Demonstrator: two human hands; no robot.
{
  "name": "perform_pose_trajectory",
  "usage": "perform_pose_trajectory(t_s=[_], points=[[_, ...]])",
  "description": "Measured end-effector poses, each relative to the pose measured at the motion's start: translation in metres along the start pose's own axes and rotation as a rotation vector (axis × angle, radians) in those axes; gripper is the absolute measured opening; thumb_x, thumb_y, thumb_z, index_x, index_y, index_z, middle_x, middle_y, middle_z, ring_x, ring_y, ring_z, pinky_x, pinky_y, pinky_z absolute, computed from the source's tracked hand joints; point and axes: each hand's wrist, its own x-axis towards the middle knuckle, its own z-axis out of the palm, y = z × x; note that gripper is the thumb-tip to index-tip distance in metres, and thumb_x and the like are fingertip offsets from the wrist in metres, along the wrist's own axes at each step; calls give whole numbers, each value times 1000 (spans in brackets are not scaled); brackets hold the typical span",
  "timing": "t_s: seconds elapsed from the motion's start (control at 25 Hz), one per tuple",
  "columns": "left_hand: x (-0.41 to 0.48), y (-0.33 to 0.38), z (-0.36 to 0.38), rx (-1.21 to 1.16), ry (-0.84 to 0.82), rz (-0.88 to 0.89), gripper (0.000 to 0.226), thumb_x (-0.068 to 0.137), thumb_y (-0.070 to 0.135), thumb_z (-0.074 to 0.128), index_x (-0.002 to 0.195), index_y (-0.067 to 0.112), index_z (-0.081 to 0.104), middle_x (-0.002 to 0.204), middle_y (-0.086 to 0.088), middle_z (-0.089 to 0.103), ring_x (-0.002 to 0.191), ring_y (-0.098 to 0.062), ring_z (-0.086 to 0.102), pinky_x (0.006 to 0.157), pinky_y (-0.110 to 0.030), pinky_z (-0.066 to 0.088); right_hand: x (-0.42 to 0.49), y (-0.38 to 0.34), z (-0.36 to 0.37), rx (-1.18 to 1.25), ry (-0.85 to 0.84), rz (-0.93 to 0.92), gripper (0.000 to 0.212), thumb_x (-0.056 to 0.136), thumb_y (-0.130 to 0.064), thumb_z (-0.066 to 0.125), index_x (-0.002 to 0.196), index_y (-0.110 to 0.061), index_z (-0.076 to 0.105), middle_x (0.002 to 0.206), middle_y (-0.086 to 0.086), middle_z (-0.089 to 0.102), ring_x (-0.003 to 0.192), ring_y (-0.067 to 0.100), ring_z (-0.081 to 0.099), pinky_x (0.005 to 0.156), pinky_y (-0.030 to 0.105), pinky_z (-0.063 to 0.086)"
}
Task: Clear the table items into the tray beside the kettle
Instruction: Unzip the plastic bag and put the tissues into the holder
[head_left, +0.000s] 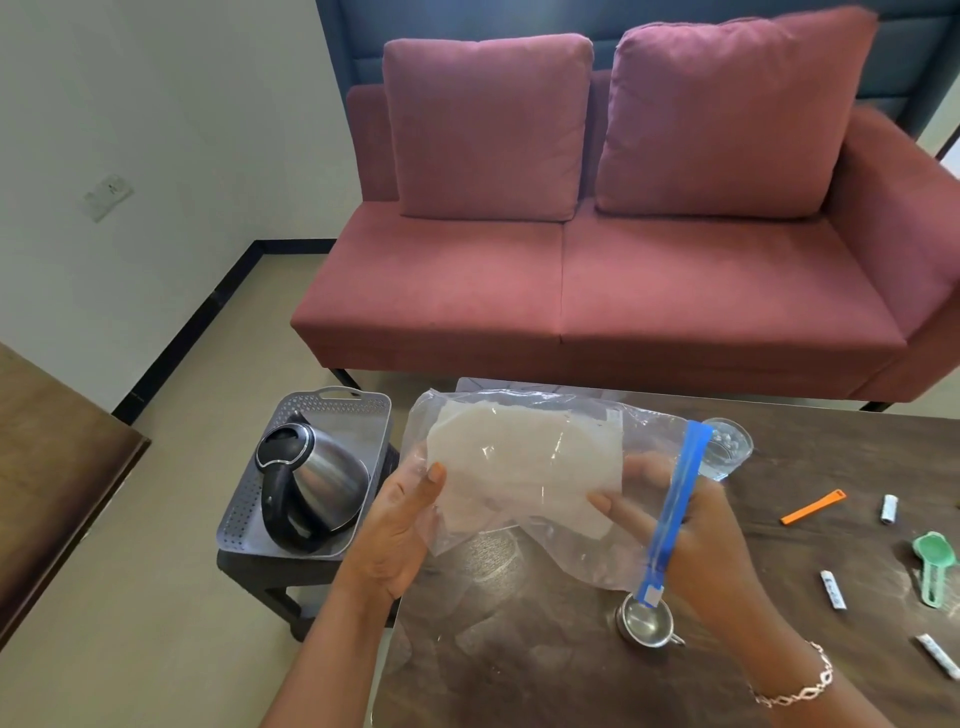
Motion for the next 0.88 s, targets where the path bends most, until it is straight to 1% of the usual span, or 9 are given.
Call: perform_pose_trajectory(t_s=[0.12, 0.2, 0.24, 0.36, 0.48, 0.52, 0.6, 0.72, 0.88], points=[[3, -2, -2, 14, 3, -55, 73, 52, 36, 88, 116, 14, 62, 110, -7, 70, 102, -24, 66, 77, -37, 58, 3, -1, -2, 39, -13, 10, 12, 72, -23, 67, 82, -29, 67, 87, -4, 74, 85, 8, 69, 75, 20, 55], [6, -3, -2, 43, -8, -76, 68, 50, 32, 89, 111, 12, 66, 109, -11, 70, 102, -26, 66, 84, -43, 57, 5, 0, -4, 89, 8, 76, 22, 67, -24, 70, 88, -28, 62, 89, 1, 73, 86, 14, 70, 75, 31, 56], [7, -3, -2, 49, -21, -79, 67, 51, 30, 89, 111, 12, 66, 110, -11, 70, 103, -27, 65, 85, -42, 56, 6, 1, -4, 110, 38, 105, 27, 65, -22, 72, 88, -29, 61, 87, 0, 73, 83, 13, 70, 72, 32, 57], [12, -2, -1, 63, -40, -69, 57, 56, 28, 86, 109, 15, 68, 108, -9, 71, 100, -23, 66, 79, -32, 57, 7, 5, -2, 50, 185, 80, 39, 66, -7, 78, 78, -37, 57, 70, -3, 69, 69, 13, 68, 62, 29, 57], [17, -2, -2, 62, 9, -60, 57, 60, 26, 84, 112, 12, 66, 106, -9, 71, 94, -22, 68, 75, -34, 59, 7, 6, -5, -12, 231, 17, 50, 73, 9, 70, 66, -38, 56, 60, -4, 58, 58, 12, 57, 60, 24, 56], [19, -3, -3, 61, 30, -59, 58, 62, 25, 83, 114, 10, 64, 104, -9, 71, 91, -22, 68, 76, -36, 59, 7, 7, -8, -26, 228, 0, 48, 75, 13, 67, 65, -34, 60, 61, 0, 60, 58, 11, 56, 61, 22, 56], [21, -5, -7, 79, 88, -48, 44, 72, 19, 72, 115, 12, 62, 94, -7, 71, 85, -20, 69, 74, -35, 59, 8, 7, -16, -83, 209, -20, 43, 79, 15, 59, 67, -25, 65, 68, 3, 67, 61, 8, 58, 60, 21, 52], [23, -8, -16, 110, 159, -33, 38, 76, 13, 59, 113, 19, 62, 80, 1, 72, 79, -15, 69, 68, -28, 58, 15, 6, -32, -134, 230, -12, 51, 80, 17, 54, 62, -29, 67, 70, -17, 71, 67, -1, 62, 65, 6, 47], [22, -9, -28, 69, 220, -33, 36, 76, 14, 59, 112, 18, 61, 86, 0, 73, 78, -14, 69, 68, -31, 56, 23, 5, -61, -158, 278, 3, 51, 82, 12, 57, 63, -33, 71, 75, -22, 72, 76, 5, 65, 71, 6, 49]])
